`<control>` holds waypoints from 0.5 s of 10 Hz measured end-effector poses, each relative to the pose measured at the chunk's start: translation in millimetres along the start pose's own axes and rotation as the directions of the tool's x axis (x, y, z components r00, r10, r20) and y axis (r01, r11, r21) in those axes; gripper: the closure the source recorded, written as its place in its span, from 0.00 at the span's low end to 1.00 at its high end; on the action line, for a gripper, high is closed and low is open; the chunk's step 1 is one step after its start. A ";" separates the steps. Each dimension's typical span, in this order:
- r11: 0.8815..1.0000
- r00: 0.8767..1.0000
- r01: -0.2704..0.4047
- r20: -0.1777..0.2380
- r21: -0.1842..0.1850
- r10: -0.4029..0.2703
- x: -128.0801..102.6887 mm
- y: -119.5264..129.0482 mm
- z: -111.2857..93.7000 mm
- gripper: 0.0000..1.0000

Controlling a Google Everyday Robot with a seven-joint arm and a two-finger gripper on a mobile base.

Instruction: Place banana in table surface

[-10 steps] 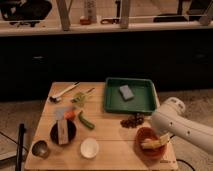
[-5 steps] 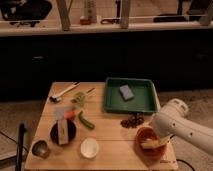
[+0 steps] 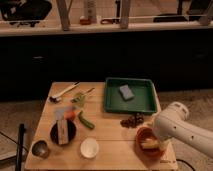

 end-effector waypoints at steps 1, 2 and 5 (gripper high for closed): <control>1.000 1.000 -0.003 0.008 -0.002 0.003 -0.4 2.7 2.4 0.30; 1.000 1.000 -0.006 0.015 -0.003 0.006 -1.2 4.3 3.8 0.30; 1.000 0.999 -0.014 0.041 -0.005 0.014 -4.2 8.3 9.2 0.30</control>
